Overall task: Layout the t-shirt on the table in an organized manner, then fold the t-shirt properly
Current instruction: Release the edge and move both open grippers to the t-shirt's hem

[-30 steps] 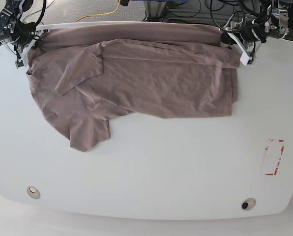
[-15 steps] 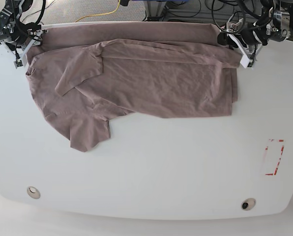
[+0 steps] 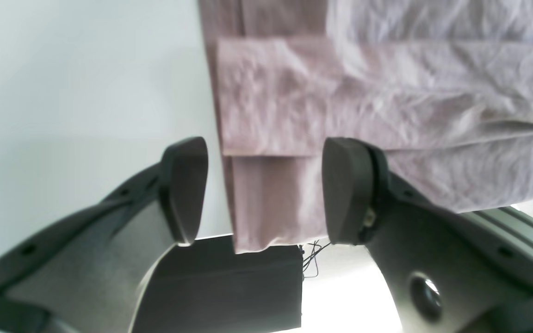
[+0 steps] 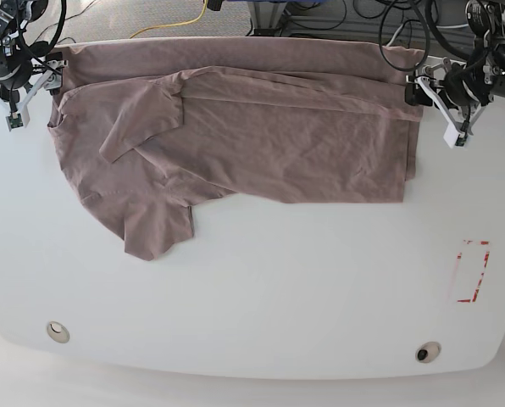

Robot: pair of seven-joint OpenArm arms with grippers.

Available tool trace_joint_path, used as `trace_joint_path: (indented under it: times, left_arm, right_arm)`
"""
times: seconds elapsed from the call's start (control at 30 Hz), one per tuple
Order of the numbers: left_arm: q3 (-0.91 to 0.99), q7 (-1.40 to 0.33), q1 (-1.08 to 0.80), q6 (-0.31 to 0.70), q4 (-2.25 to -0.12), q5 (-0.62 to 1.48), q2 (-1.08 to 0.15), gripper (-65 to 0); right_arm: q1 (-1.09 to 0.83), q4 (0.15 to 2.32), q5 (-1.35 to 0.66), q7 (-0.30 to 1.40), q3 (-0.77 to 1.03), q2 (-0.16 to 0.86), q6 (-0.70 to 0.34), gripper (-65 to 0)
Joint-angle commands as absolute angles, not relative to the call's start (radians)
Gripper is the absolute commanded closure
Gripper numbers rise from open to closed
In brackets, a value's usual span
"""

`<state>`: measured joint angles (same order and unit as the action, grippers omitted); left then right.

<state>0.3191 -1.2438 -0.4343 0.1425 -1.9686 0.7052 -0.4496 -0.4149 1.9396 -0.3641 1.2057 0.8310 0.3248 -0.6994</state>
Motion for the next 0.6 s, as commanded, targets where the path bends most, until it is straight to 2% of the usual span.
trace_joint_path:
  times: [0.0,0.23,0.57]
  left_arm:
    - [0.348,-1.288,-0.389,0.143,-1.986,0.743,-0.46,-36.9]
    - [0.437,-1.351,-0.3,0.142,-1.986,0.874,-0.464,-36.8]
    - [0.45,-1.348,-0.082,0.142,-1.972,0.8,-0.446,-36.8]
  right_arm:
    - [-0.389,1.96,-0.369,1.196,0.839,0.348,-0.698,-50.1]
    - [-0.24,1.954,-0.361,1.287,0.835,0.349,-0.698,-50.1]
    - [0.012,1.851,-0.36,1.308,0.722,0.341,-0.698,-49.8]
